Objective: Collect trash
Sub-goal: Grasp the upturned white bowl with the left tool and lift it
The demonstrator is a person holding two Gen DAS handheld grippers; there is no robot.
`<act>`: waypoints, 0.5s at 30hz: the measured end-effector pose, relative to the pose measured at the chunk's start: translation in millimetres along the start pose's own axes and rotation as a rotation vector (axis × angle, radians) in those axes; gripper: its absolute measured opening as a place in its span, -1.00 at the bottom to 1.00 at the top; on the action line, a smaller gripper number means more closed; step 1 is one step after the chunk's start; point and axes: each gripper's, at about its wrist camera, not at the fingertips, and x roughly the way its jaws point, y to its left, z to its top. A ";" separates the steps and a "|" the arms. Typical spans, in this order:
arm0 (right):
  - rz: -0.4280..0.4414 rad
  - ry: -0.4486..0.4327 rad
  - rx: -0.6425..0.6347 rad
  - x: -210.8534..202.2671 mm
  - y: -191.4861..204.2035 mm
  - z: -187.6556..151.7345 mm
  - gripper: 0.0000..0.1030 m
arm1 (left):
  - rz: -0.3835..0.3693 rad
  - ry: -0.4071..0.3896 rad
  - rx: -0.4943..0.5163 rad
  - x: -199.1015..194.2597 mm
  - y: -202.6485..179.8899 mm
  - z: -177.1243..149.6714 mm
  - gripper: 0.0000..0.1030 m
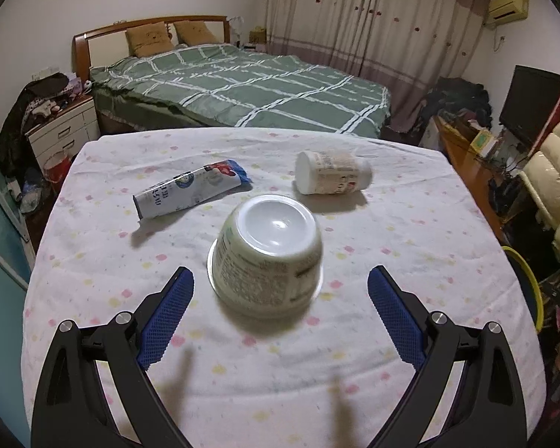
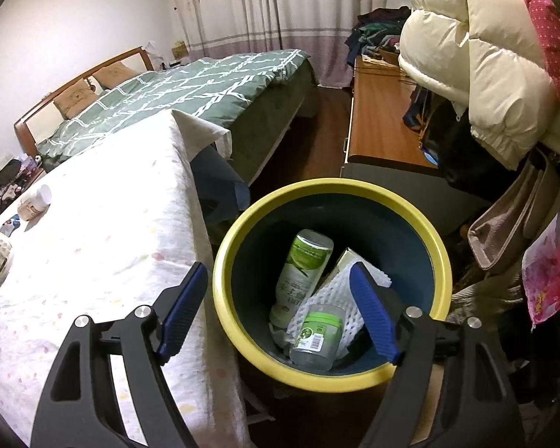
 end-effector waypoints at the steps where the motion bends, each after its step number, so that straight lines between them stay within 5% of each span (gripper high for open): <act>1: 0.001 -0.001 0.000 -0.5 0.1 -0.1 0.44 | -0.001 0.003 -0.001 4.0 0.8 1.5 0.80; 15: 0.005 0.007 0.011 3.3 -4.1 -1.9 0.45 | 0.060 0.044 0.058 55.8 -10.1 26.3 0.76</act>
